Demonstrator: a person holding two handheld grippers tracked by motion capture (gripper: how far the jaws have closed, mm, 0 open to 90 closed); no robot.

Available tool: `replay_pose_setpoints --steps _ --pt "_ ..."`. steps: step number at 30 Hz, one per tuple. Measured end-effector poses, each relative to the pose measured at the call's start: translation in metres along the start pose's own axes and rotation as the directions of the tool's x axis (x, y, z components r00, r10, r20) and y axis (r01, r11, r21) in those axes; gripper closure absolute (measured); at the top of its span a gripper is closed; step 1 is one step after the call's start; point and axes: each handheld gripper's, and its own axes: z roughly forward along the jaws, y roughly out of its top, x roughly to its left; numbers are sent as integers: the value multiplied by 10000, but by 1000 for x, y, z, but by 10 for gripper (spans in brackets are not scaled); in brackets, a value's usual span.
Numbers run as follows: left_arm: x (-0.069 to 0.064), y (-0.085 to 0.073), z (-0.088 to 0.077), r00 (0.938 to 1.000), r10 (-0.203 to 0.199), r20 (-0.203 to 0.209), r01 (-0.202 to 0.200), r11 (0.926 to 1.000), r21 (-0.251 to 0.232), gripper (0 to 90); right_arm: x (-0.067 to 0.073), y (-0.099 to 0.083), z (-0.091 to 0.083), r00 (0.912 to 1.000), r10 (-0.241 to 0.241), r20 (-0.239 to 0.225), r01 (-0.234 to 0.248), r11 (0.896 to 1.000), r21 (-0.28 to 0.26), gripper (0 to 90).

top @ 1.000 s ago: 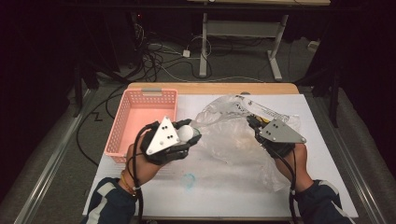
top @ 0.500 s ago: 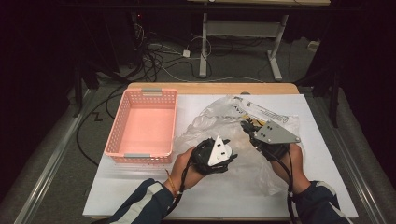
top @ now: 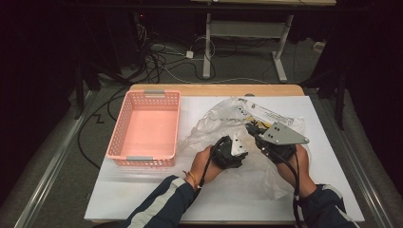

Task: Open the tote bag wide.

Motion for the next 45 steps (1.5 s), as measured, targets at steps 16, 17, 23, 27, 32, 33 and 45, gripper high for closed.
replay_pose_setpoints --steps 16,17,23,27,32,33,45 --pt "-4 -1 6 9951 -217 -961 220 9998 27 244 -1 -2 1 10000 2 -97 0 9999 169 900" --pt "-5 -2 2 9958 -202 -888 180 9995 -256 244 -1 -2 1 10000 2 -97 0 9999 169 900" --pt "-13 -13 -22 9933 71 -1153 -206 9930 -1164 232 -4 -3 -1 10000 -22 -10 22 10000 91 900" --pt "-20 -19 -35 9945 292 -1009 -412 9920 -1190 214 -4 -2 -1 10000 9 -9 -9 10000 96 900" --pt "-32 -28 -54 9940 732 -808 -826 9895 -1189 213 -3 -2 -1 10000 37 12 -37 9999 107 900" --pt "-34 -29 -59 9932 834 -812 -926 9888 -1169 213 -4 -2 -1 10000 15 15 -15 9999 101 900" --pt "-23 -50 -133 9790 609 -1946 -1036 9706 -2173 222 -6 -7 -2 10000 -21 -51 23 9995 320 900"
